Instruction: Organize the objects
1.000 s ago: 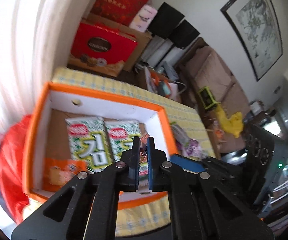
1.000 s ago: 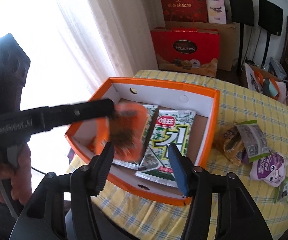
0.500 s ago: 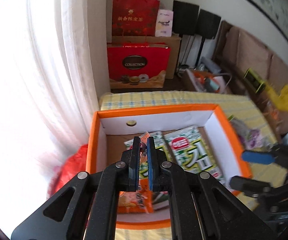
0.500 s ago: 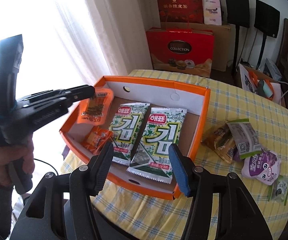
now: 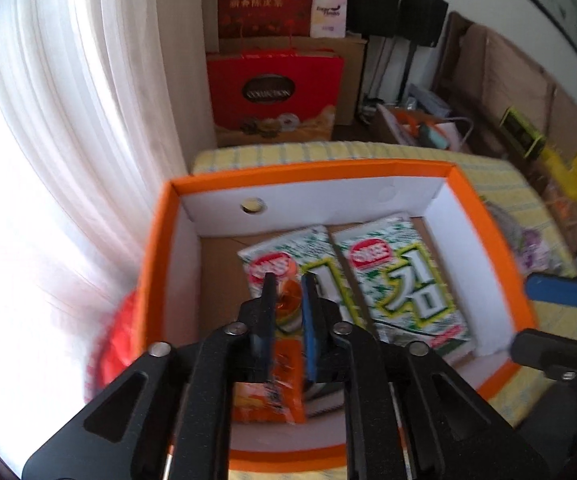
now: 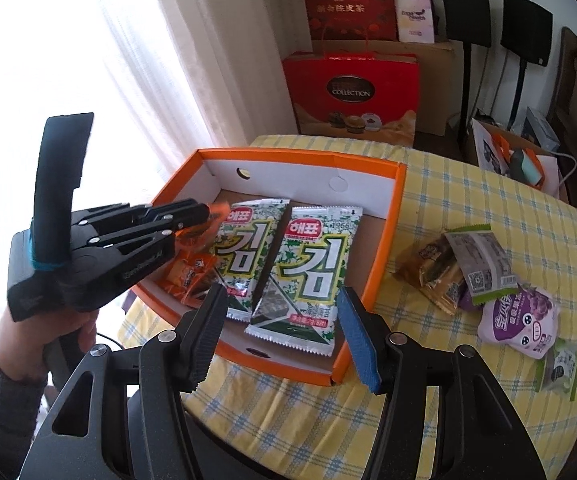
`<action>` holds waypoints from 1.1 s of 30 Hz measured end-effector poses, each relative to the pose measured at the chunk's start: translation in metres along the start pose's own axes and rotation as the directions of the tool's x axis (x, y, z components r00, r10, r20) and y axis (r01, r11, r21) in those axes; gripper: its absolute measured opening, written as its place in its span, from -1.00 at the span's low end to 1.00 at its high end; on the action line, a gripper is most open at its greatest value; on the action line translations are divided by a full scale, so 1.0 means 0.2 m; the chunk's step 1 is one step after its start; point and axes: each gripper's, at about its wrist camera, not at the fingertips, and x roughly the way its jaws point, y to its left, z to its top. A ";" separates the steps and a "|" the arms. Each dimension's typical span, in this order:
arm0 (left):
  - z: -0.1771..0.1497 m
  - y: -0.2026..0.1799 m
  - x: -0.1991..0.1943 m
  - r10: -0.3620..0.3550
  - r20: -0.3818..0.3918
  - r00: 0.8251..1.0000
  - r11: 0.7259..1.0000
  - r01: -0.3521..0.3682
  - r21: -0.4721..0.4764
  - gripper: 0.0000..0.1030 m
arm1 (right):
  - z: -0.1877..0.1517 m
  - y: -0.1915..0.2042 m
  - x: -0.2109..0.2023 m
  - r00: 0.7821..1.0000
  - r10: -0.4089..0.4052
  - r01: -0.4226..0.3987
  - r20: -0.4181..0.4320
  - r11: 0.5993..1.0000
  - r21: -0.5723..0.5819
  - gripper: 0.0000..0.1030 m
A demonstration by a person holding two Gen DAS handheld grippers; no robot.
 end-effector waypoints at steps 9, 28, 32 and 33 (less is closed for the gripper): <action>0.04 0.13 -0.09 -0.108 0.026 0.994 0.977 0.111 -0.181 0.26 | -0.02 -0.07 -0.06 1.000 -0.021 0.020 0.006 0.999 0.037 0.15; 0.09 -0.20 -0.25 -0.143 0.060 0.988 0.988 0.146 -0.043 0.99 | -0.19 -0.56 -0.43 0.981 -0.191 0.182 0.026 0.963 0.199 0.82; 0.07 -0.33 -0.23 -0.142 0.029 0.989 0.990 0.142 0.007 0.99 | -0.22 -0.70 -0.52 0.970 -0.242 0.224 0.034 0.938 0.264 0.82; 0.07 -0.35 -0.23 -0.146 0.030 0.989 0.989 0.145 0.011 0.99 | -0.23 -0.73 -0.54 0.967 -0.251 0.233 0.035 0.933 0.274 0.83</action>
